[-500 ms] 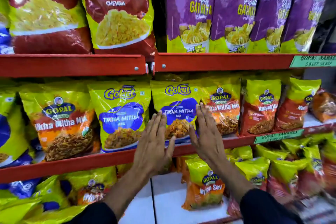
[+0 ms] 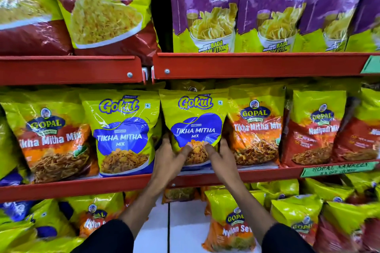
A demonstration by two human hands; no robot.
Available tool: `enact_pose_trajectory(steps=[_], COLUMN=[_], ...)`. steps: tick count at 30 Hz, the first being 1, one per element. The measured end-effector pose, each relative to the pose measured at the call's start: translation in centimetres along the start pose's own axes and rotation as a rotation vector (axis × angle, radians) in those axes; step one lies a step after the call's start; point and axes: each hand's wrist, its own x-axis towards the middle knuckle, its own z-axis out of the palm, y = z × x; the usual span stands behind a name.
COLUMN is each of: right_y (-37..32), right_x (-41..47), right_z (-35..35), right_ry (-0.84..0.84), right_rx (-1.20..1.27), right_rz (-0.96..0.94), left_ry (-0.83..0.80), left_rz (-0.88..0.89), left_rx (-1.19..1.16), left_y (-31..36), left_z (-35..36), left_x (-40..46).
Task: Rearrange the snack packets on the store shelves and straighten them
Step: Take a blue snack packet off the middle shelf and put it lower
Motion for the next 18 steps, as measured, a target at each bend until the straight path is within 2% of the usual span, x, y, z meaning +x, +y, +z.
enact_pose_trajectory(steps=[6, 14, 18], right_y=[0.2, -2.4, -4.3], right_x=[0.6, -2.1, -4.8], right_z=[-0.7, -1.4, -2.4], right_ry=[-0.069, -0.001, 0.014], right_rx=[0.086, 0.147, 0.190], right_rz=[-0.009, -0.184, -0.224], left_ry=[-0.010, 0.085, 0.065], left_rz=[0.035, 0.202, 0.258], left_rx=[-0.107, -0.191, -0.285], left_y=[-1.1, 0.7, 1.6], left_z=[-0.3, -1.8, -3.5], left_x=[1.0, -1.4, -3.8])
